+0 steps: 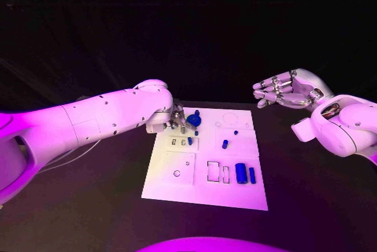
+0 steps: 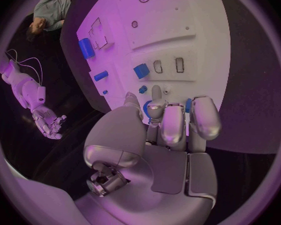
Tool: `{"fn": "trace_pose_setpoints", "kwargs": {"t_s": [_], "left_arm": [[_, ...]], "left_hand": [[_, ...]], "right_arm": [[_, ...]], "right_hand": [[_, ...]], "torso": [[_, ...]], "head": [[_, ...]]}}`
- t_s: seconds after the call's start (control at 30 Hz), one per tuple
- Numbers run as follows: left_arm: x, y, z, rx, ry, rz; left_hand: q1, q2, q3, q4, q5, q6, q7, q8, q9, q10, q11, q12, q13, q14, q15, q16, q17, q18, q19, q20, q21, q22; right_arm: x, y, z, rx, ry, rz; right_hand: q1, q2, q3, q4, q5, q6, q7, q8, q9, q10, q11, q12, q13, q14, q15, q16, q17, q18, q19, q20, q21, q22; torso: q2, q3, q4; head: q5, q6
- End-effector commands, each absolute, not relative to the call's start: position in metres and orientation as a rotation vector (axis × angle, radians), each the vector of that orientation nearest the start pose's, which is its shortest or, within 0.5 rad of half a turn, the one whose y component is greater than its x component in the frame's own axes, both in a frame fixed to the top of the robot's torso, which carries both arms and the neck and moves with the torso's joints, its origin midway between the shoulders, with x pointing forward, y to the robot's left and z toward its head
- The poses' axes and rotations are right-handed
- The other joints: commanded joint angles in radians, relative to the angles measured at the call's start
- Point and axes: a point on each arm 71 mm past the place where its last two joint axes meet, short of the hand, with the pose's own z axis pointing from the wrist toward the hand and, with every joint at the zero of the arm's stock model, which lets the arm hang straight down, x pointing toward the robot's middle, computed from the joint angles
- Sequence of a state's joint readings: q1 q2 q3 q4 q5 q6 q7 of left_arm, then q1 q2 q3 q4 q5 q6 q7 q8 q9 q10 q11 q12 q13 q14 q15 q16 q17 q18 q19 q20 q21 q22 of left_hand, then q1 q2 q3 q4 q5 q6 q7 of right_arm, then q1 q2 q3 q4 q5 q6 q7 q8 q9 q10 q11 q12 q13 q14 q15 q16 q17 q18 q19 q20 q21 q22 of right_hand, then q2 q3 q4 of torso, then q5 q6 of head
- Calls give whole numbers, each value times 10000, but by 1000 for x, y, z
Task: Assemble the parts on the task board
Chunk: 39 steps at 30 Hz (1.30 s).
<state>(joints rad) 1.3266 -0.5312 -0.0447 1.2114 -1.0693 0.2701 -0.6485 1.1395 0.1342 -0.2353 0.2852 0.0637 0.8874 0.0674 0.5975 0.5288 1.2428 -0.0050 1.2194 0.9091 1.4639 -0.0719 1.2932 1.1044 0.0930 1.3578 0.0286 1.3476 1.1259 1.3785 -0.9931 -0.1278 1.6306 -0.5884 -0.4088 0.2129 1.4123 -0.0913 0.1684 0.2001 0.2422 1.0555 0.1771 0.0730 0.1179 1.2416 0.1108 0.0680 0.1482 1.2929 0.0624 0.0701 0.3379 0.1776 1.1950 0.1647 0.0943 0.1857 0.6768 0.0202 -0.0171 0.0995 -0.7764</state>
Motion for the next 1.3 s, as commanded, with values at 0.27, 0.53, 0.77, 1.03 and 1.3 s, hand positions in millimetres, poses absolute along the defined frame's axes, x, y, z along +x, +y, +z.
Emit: {"fn": "trace_pose_setpoints", "kwargs": {"t_s": [0.27,0.53,0.77,1.03,1.3], "left_arm": [[539,148,-192,-759,24015,-2301],[537,146,-196,-586,24217,-2293],[534,142,-198,-418,24416,-2370],[534,143,-199,-425,24515,-2370],[533,140,-199,-520,24571,-2549]], "left_hand": [[157,-60,115,-23,19,-71,2,-68,44,-51,-4,-2,24,151,27,-28,-17,-38,-78,30,-36,15],[168,-90,117,-24,16,-67,3,-71,56,-55,-3,-8,16,150,29,-30,-21,-37,-81,33,-39,11],[176,-101,121,-25,16,-66,3,-74,62,-50,-3,-4,26,150,29,-28,-19,-38,-78,34,-35,18],[178,-102,126,-23,16,-66,3,-75,66,-53,-3,-9,18,150,29,-29,-21,-39,-78,35,-34,20],[260,-56,224,-25,26,-59,3,-94,115,-51,-1,-14,27,149,32,-24,-23,-39,-80,47,-32,28]], "right_arm": [[482,-245,-118,4916,15031,11513],[483,-244,-119,4918,15049,11523],[483,-243,-120,4933,15066,11543],[484,-241,-121,4972,15123,11585],[484,-239,-122,4984,15167,11602]], "right_hand": [[-18,55,25,-73,159,-66,13,-38,-19,-57,-1,-20,-18,-86,-11,-39,-11,70,-31,57,-71,-37],[-18,55,26,-73,161,-66,13,-38,-19,-57,-1,-19,-18,-86,-11,-39,-11,70,-31,57,-72,-37],[-18,55,26,-73,161,-66,13,-38,-19,-57,-1,-19,-18,-86,-11,-39,-11,70,-31,57,-72,-37],[-23,54,29,-71,196,-68,16,-37,-20,-59,0,-18,-18,-89,-10,-38,-11,70,-29,58,-74,-47],[-23,54,29,-71,196,-68,16,-37,-20,-59,0,-18,-18,-89,-10,-38,-11,70,-29,58,-74,-47]], "torso": [[-5,6,0],[0,7,2],[-6,17,-3],[-10,17,-13],[-3,12,-5]], "head": [[29,-46],[35,-69],[52,-65],[113,-116],[63,-80]]}}
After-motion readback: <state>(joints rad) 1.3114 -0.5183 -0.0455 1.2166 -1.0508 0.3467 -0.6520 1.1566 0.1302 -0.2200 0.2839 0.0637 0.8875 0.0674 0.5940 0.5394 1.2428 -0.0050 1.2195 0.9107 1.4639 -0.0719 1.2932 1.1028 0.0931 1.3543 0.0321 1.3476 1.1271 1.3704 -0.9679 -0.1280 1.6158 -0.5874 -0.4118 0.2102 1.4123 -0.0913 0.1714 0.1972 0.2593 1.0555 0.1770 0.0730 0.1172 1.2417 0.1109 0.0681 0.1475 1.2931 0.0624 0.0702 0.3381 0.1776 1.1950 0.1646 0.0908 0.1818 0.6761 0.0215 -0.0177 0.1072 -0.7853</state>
